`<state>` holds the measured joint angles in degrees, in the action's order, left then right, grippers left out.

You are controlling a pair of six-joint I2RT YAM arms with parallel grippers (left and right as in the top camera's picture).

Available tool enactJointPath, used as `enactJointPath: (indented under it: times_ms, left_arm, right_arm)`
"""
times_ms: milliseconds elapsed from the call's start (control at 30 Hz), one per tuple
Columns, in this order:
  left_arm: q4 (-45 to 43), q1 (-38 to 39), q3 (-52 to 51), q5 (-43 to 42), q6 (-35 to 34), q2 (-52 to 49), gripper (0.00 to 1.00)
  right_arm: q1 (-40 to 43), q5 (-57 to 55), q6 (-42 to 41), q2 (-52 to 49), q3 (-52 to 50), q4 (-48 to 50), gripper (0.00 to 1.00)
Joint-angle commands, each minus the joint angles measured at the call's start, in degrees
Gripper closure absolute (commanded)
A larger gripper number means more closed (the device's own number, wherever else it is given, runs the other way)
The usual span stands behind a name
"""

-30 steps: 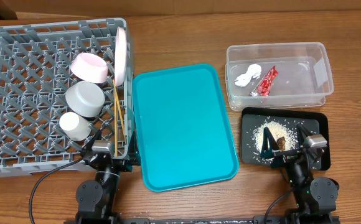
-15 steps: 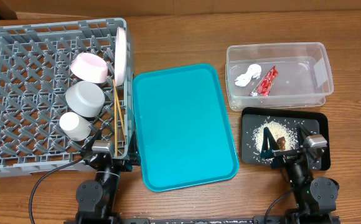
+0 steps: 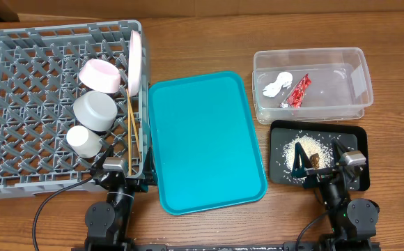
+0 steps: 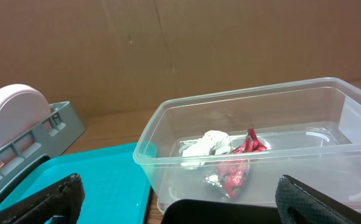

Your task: Sort waste into correct bins and load items into the dishwasher

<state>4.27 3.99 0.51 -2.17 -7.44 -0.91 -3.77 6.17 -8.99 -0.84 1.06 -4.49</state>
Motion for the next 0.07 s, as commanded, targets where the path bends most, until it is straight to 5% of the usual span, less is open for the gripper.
enactJointPath:
  times_ms: [0, 33]
  left_arm:
    - [0.00, -0.26, -0.24, -0.61, 0.85, 0.42, 0.00]
    - [0.00, -0.26, -0.24, -0.61, 0.85, 0.42, 0.00]
  right_arm:
    - [0.26, 0.33, 0.04, 0.44, -0.59, 0.28, 0.00]
    - [0.26, 0.33, 0.04, 0.44, -0.59, 0.28, 0.00]
